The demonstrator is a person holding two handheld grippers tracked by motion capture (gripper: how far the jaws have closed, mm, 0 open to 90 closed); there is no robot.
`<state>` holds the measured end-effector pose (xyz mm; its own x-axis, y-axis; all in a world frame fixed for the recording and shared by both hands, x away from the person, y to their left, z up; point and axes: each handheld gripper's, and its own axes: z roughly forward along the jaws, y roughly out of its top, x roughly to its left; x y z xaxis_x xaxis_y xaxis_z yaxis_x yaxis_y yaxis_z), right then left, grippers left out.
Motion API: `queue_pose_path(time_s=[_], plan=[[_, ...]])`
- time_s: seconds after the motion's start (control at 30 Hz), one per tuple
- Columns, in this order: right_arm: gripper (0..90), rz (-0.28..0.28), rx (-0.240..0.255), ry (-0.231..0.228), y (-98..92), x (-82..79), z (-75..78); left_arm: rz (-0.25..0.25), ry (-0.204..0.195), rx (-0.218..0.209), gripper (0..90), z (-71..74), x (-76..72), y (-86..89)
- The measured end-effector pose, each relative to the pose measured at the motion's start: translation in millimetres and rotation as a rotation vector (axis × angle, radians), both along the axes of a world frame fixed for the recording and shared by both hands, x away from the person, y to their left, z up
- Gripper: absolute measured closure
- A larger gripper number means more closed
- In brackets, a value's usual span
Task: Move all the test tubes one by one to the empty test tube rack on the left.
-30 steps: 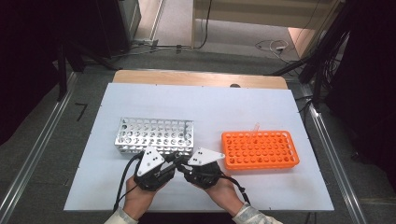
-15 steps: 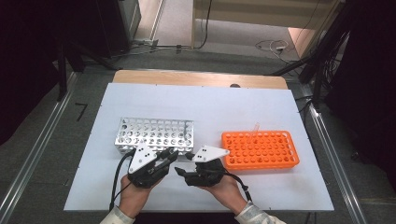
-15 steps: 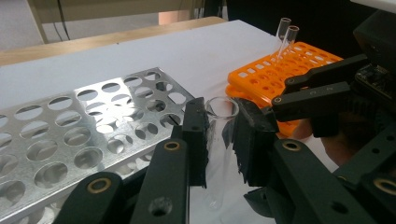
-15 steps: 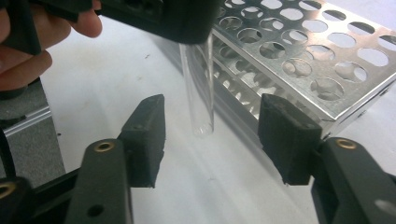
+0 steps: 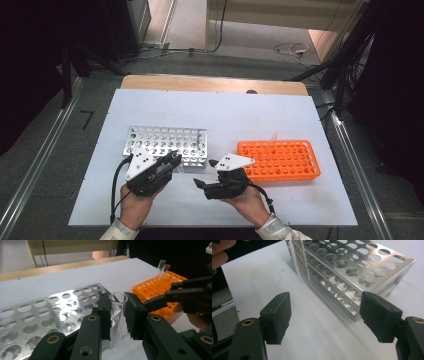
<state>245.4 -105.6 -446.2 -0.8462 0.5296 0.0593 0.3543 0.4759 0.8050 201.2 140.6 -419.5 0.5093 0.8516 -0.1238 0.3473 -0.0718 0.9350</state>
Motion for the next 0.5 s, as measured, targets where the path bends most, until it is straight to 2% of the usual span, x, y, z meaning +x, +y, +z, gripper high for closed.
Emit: queue_pose_path(time_s=[0.17, 0.43, 0.5], plan=[[21.0, -0.024, -0.002, 0.006, -5.1, 1.9, -1.6, 0.035, -0.009, -0.015, 74.6, 6.2, 2.1, 11.3], [21.0, -0.032, 0.000, 0.004, -7.1, 2.3, -1.7, 0.093, -0.016, -0.029, 74.7, 12.8, 5.7, 29.6], [21.0, -0.034, 0.000, 0.005, -7.7, 2.5, -1.5, 0.111, -0.022, -0.022, 74.7, 14.2, 6.5, 34.6]])
